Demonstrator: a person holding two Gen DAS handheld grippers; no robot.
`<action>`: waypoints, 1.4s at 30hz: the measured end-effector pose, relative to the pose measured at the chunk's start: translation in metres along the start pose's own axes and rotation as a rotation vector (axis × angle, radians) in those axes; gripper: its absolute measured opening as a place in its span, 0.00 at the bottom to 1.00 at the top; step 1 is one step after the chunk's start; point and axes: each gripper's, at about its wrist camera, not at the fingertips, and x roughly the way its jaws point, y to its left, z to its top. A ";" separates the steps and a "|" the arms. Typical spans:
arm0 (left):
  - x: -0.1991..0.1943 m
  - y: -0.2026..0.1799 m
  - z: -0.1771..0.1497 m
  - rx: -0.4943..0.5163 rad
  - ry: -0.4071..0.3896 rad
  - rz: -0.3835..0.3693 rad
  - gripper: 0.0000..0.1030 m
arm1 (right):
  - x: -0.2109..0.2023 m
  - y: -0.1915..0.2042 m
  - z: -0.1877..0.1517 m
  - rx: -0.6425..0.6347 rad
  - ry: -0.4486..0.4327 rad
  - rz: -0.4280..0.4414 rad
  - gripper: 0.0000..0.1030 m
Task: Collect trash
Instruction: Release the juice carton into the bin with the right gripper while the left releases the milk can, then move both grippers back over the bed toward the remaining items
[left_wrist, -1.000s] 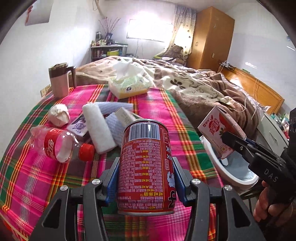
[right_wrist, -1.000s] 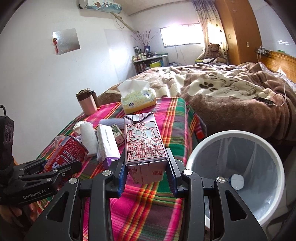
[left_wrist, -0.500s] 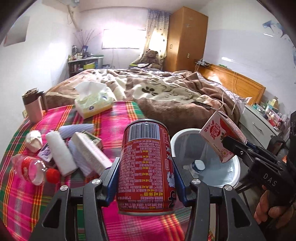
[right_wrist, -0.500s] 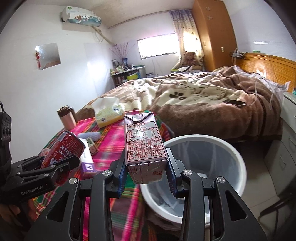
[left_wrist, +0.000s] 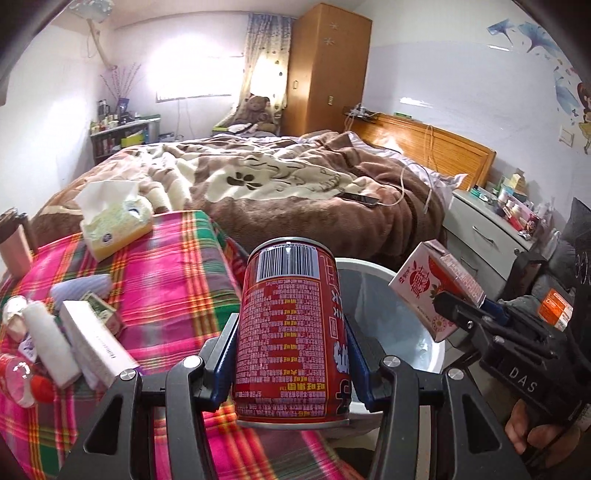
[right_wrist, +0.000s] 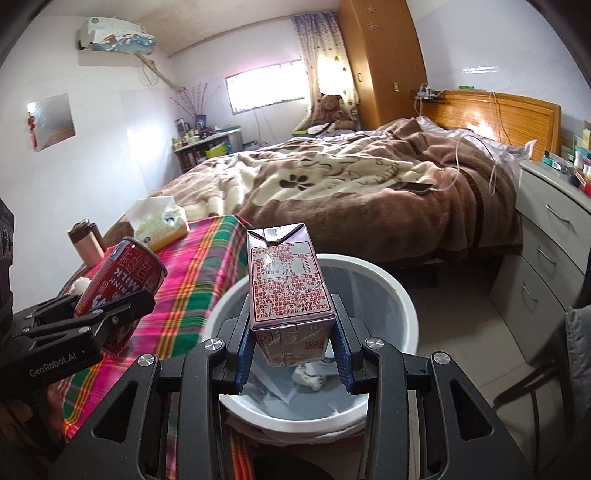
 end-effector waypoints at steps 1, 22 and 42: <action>0.003 -0.001 0.000 0.002 0.004 -0.004 0.51 | 0.000 -0.003 -0.001 0.004 0.004 -0.003 0.37; 0.059 -0.014 0.007 0.020 0.080 -0.027 0.52 | 0.030 -0.028 -0.014 0.032 0.139 -0.069 0.38; 0.020 0.012 0.003 -0.015 0.031 0.017 0.60 | 0.018 -0.007 -0.007 0.010 0.087 -0.062 0.57</action>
